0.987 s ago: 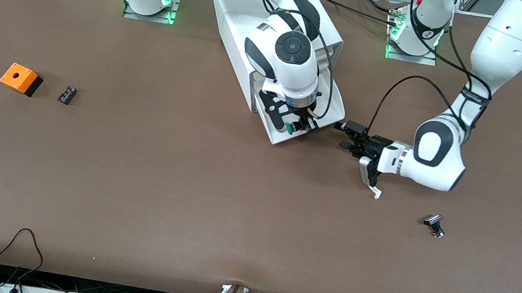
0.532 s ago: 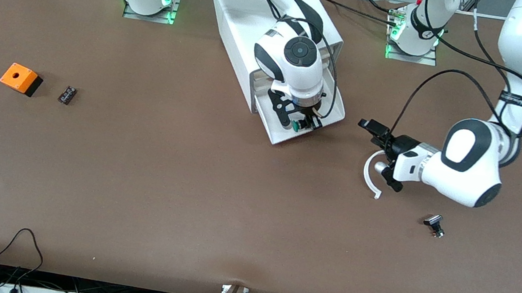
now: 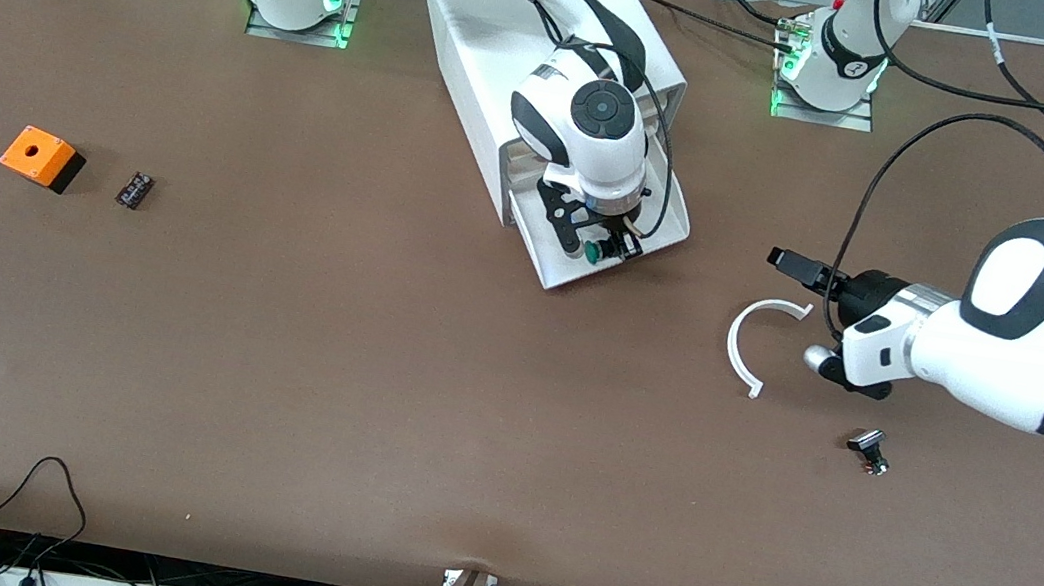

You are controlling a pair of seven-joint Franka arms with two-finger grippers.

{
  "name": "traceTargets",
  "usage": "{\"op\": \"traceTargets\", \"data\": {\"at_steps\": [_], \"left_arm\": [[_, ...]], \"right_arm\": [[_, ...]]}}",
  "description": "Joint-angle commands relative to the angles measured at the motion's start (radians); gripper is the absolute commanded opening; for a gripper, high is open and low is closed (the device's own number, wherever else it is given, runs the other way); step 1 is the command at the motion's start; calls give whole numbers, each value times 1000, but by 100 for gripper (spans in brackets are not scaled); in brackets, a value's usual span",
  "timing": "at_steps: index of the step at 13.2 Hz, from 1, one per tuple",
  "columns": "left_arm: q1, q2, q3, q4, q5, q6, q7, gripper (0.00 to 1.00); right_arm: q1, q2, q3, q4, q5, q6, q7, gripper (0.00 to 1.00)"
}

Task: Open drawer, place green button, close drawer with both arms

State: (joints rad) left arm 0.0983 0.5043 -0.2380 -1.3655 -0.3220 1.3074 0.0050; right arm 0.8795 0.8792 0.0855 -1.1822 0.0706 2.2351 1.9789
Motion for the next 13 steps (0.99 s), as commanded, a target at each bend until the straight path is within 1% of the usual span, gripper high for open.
{"op": "traceTargets", "data": {"at_steps": [1, 3, 4, 5, 6, 7, 8, 10, 12, 13], "left_arm": [[-31, -27, -17, 98, 160, -65, -147, 100], [-101, -24, -6, 221, 330, -140, -174, 100], [-104, -18, -7, 255, 375, -145, -174, 100], [-103, -17, -1, 267, 377, -137, -163, 100], [-100, -7, 0, 278, 379, -102, -158, 100], [-98, -3, 0, 282, 379, -68, -165, 100], [-100, -1, 0, 283, 379, -65, -166, 100], [-107, 0, -1, 264, 382, -60, -175, 100], [-131, 5, -3, 241, 385, 37, -256, 100], [-131, 2, -7, 203, 383, 85, -322, 100]], "right_arm": [[-4, -35, -9, -8, -9, -12, 18, 99], [-31, -58, -20, -4, -11, -32, 8, 99], [-54, -77, -18, -4, -12, -31, -18, 99], [-65, -95, -20, -4, -11, -31, -82, 99], [-95, -117, -27, -8, -2, -34, -150, 99], [-131, -130, -27, -10, 0, -55, -214, 99], [-169, -140, -26, -8, 6, -96, -301, 99], [-235, -179, -23, -10, 32, -149, -531, 99], [-307, -224, -29, -10, 80, -242, -804, 99], [-345, -239, -29, -11, 84, -282, -912, 99]]}}
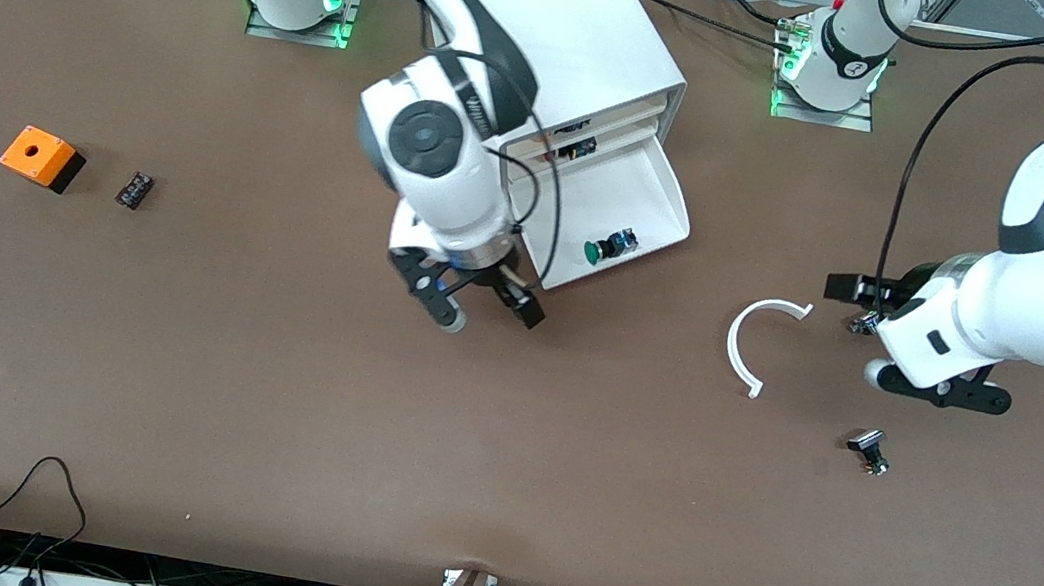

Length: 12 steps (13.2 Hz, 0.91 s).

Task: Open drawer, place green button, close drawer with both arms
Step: 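Withdraw the right gripper while the left gripper moves to the drawer front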

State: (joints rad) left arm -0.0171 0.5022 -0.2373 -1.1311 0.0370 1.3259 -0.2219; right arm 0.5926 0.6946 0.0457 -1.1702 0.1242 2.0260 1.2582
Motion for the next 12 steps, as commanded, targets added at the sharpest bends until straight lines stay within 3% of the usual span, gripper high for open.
{"op": "traceTargets", "data": {"at_steps": [1, 4, 6, 9, 12], "left_arm": [[-23, 1, -14, -74, 20, 111, -168, 100], [-75, 2, -14, -183, 17, 243, -451, 99], [-84, 1, -51, -255, 14, 329, -560, 97], [-83, -7, -120, -415, 15, 487, -655, 92], [-107, -14, -152, -559, 26, 703, -805, 92]], "right_arm": [[-103, -75, 11, -23, 35, -105, -304, 99], [-212, -116, 10, -25, 45, -208, -569, 99], [-243, -154, -21, -43, 40, -240, -711, 100], [-243, -288, -131, -210, 41, -231, -969, 100], [-243, -414, -204, -350, 28, -204, -1052, 100]]}}
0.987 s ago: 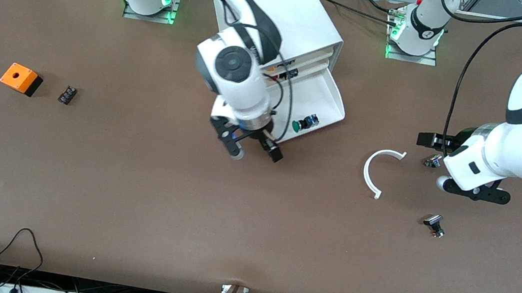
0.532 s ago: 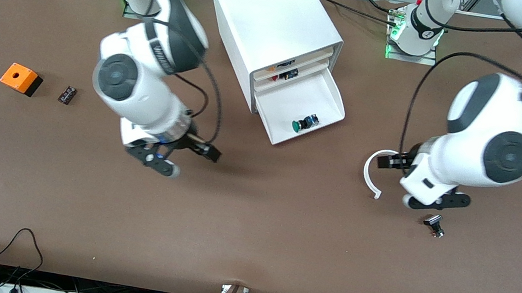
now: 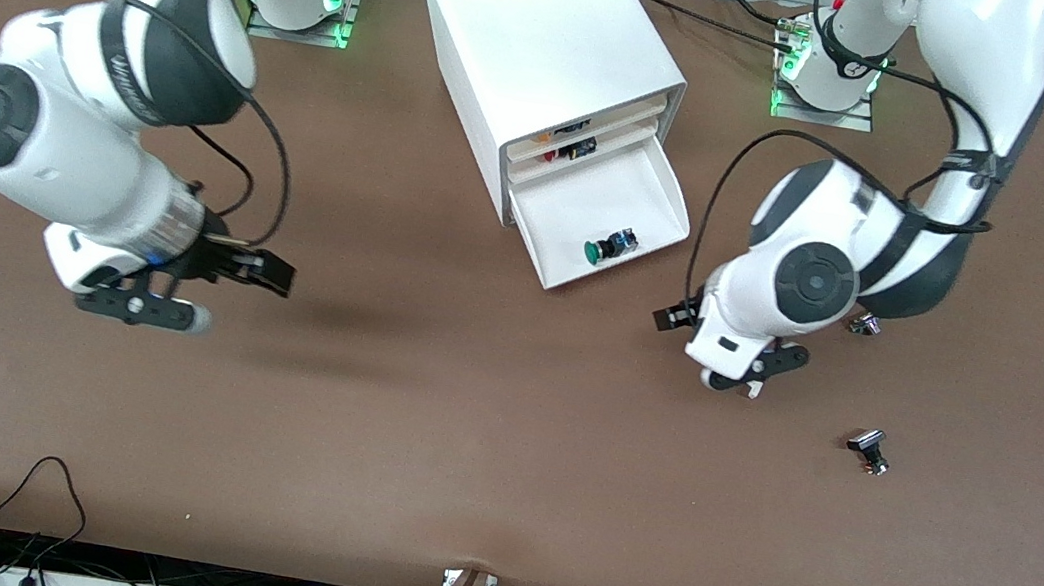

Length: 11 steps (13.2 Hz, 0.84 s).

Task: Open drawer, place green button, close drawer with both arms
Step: 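Withdraw the right gripper while the left gripper moves to the drawer front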

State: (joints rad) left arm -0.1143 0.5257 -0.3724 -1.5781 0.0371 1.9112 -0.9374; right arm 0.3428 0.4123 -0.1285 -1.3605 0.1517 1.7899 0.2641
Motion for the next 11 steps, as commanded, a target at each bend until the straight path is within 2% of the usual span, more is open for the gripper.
{"op": "traceTargets", "data": {"at_steps": [1, 5, 7, 9, 10, 11], "left_arm": [[-22, -38, -19, -156, 26, 176, -122, 93], [-27, -38, -36, -331, 20, 449, -161, 98], [-28, -36, -57, -378, 20, 521, -205, 98], [-27, -38, -74, -391, 21, 523, -207, 55], [-28, -36, -79, -393, 20, 523, -210, 50], [-28, -36, -85, -402, 20, 522, -210, 50]], "right_arm": [[7, -165, -42, -188, -6, 28, -75, 100], [9, -271, -105, -244, -57, -30, -152, 100], [9, -312, -115, -250, -80, -82, -151, 100], [9, -360, -129, -291, -81, -87, -149, 100], [9, -381, -131, -308, -83, -102, -143, 100], [10, -394, -129, -310, -96, -125, -140, 100]]}}
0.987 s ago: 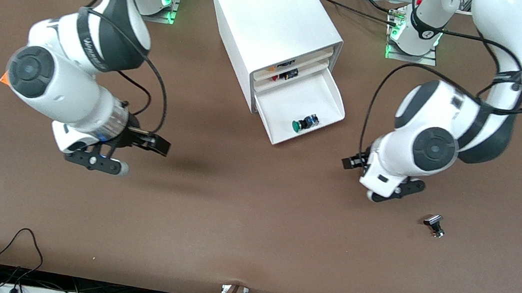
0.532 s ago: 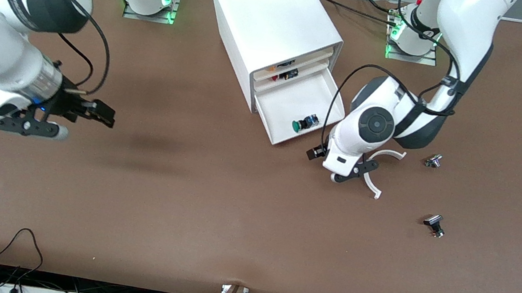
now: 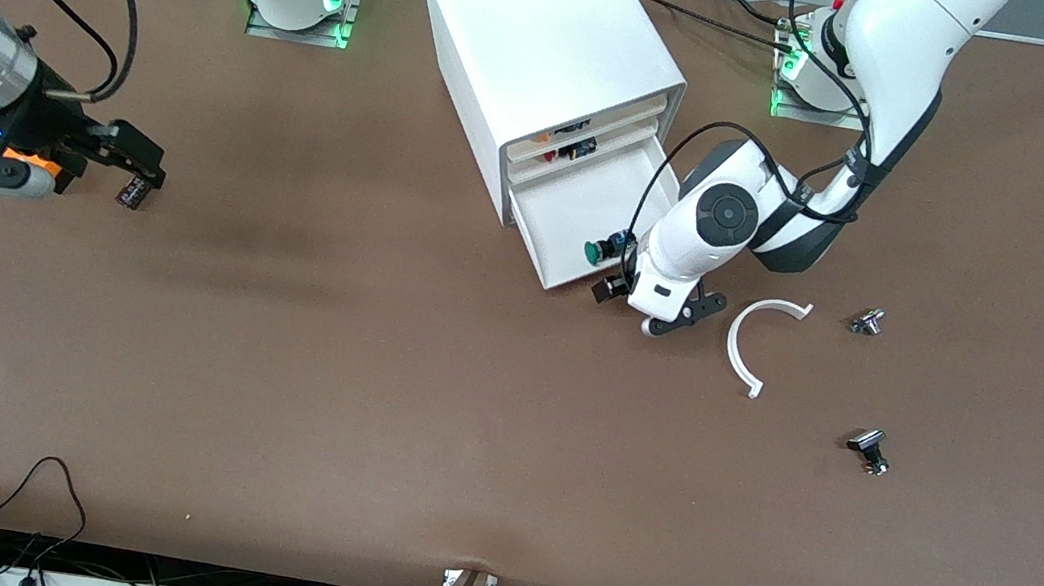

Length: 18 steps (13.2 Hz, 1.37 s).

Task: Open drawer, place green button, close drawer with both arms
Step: 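Push the drawer closed with the left gripper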

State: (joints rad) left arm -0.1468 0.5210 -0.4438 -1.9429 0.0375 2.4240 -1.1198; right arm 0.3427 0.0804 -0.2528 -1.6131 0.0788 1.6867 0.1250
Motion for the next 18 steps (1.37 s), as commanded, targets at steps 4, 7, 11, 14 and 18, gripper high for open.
{"op": "traceTargets", "data": {"at_steps": [4, 7, 11, 14, 18], "left_arm": [[6, -32, -56, -51, 19, -10, -28, 52], [15, -41, -96, -59, 19, -42, -31, 54], [13, -44, -145, -60, 18, -85, -67, 55], [10, -44, -199, -64, 18, -105, -130, 60], [6, -39, -240, -64, -22, -106, -176, 88]], "right_arm": [[13, -67, 4, -50, -42, -56, 7, 100], [-74, -67, 94, -42, -86, -51, 7, 100], [-319, -87, 329, -42, -91, -53, 8, 100], [-329, -96, 337, -42, -90, -55, 10, 100], [-330, -113, 336, -48, -77, -48, 77, 100]]}}
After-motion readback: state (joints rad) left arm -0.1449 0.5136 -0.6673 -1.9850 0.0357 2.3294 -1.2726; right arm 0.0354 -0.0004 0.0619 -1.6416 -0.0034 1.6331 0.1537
